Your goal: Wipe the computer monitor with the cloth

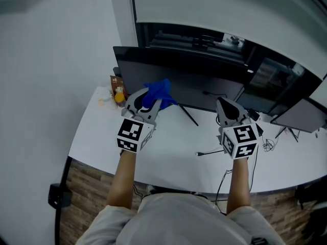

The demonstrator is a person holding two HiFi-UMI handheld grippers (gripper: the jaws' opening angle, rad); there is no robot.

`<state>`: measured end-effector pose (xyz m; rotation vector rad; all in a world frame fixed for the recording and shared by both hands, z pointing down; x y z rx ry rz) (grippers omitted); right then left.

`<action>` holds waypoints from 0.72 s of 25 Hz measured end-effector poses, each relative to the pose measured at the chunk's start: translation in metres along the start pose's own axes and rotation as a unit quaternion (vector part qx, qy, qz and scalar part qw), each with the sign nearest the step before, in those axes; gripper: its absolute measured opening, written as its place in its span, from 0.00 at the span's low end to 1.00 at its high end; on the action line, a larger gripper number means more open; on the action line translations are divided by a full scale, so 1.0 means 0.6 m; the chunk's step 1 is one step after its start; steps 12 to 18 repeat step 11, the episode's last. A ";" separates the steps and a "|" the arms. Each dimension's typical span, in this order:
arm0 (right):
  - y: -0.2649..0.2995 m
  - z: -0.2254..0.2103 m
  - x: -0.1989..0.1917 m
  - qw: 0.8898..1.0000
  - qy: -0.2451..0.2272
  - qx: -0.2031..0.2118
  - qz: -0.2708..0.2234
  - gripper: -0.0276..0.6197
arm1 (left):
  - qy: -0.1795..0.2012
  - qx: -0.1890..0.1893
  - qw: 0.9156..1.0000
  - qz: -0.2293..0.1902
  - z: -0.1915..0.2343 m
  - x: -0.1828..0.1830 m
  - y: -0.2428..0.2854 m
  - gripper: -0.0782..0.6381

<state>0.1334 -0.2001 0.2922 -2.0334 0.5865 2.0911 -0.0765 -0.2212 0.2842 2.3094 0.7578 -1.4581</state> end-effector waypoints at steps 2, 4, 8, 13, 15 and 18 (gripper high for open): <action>0.001 -0.002 -0.002 1.000 0.000 -0.001 0.001 0.06 | -0.002 -0.002 1.000 0.002 -0.002 -0.003 0.002 0.24; 0.003 -0.005 -0.004 1.000 0.000 -0.001 0.002 0.06 | -0.004 -0.002 1.000 0.003 -0.004 -0.006 0.005 0.24; 0.011 -0.006 -0.008 1.000 0.005 0.002 0.004 0.06 | -0.008 -0.005 1.000 0.006 -0.005 -0.011 0.010 0.24; 0.016 -0.004 -0.009 1.000 0.008 0.003 0.004 0.06 | -0.010 -0.007 1.000 0.008 -0.005 -0.016 0.012 0.24; 0.016 -0.004 -0.009 1.000 0.008 0.003 0.004 0.06 | -0.010 -0.007 1.000 0.008 -0.005 -0.016 0.012 0.24; 0.016 -0.004 -0.009 1.000 0.008 0.003 0.004 0.06 | -0.010 -0.007 1.000 0.008 -0.005 -0.016 0.012 0.24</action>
Point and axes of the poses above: the fingertips, and each gripper's own axes: y forward along the fingers, z to its left, x out of its top, the point moved 2 cm from there along -y, backward along the fingers, and after that the axes turned 12 degrees about y, right-handed, at the moved point
